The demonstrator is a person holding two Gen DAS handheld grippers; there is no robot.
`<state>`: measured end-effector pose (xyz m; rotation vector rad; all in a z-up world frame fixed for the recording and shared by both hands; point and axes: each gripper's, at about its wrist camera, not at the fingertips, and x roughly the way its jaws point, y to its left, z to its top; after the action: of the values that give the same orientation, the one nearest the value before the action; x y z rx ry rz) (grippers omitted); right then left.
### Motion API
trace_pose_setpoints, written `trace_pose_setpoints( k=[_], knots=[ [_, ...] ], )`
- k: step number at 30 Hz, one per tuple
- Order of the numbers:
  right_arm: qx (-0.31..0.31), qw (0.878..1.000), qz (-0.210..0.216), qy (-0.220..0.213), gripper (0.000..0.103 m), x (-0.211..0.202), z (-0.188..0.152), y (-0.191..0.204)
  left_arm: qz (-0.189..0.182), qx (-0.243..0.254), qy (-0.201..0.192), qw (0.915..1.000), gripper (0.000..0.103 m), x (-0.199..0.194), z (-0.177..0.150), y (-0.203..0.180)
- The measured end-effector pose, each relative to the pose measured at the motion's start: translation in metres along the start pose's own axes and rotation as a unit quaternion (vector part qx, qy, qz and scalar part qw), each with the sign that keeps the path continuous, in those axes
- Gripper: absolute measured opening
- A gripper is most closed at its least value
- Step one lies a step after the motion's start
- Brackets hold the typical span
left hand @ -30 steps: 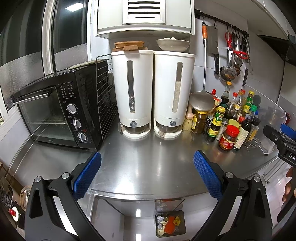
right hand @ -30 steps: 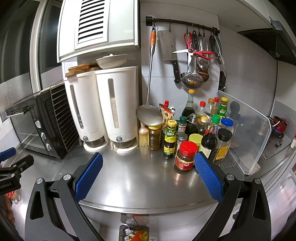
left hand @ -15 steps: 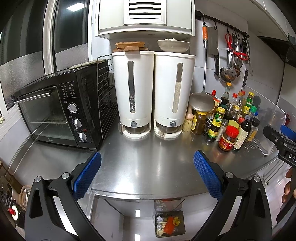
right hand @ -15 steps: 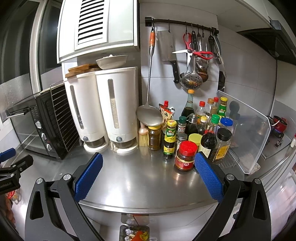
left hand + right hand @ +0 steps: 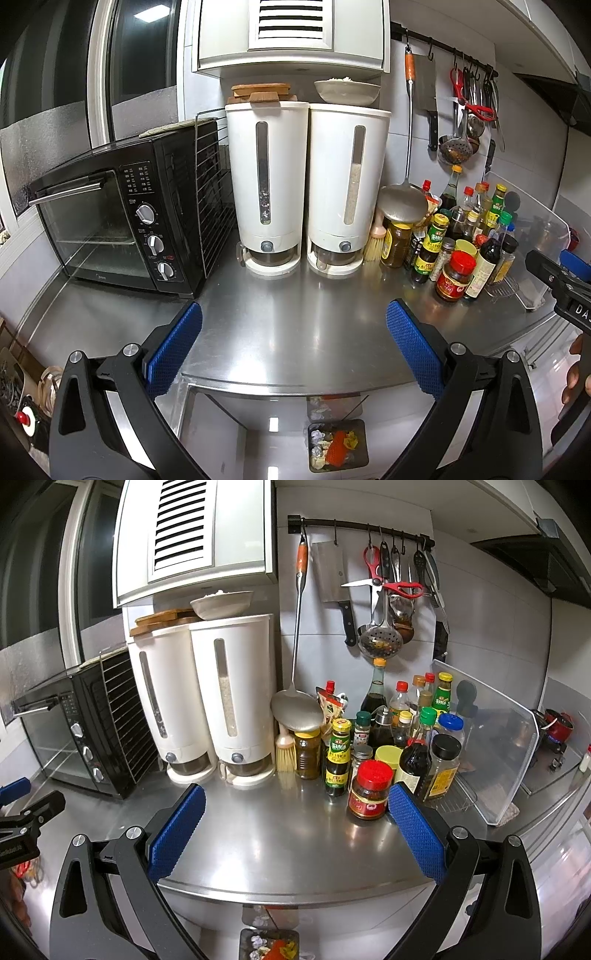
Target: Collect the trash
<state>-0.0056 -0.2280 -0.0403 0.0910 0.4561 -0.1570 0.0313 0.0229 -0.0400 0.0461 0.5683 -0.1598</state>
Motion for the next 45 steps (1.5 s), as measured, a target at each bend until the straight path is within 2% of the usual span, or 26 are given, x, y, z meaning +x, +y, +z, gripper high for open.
trace_pose_setpoints(
  k=[28,34,40,45],
  knots=[
    [0.003,1.0,-0.003,-0.003,0.1,-0.0038,-0.0002,0.0007,-0.003,-0.002,0.002,1.0,0.095,-0.0042,0.0009,0.0014],
    [0.003,1.0,-0.007,-0.002,0.1,-0.0042,-0.0012,-0.0006,0.011,-0.008,0.004,0.9999,0.095,-0.0045,0.0015,0.002],
    [0.007,1.0,-0.005,-0.001,0.1,-0.0031,-0.0015,-0.0043,-0.007,-0.037,0.022,0.9991,0.095,0.0001,0.0021,0.0081],
    [0.006,1.0,-0.003,0.003,0.1,-0.0004,-0.002,-0.0027,0.005,-0.035,0.018,0.9992,0.095,-0.0008,0.0017,0.0084]
  ],
)
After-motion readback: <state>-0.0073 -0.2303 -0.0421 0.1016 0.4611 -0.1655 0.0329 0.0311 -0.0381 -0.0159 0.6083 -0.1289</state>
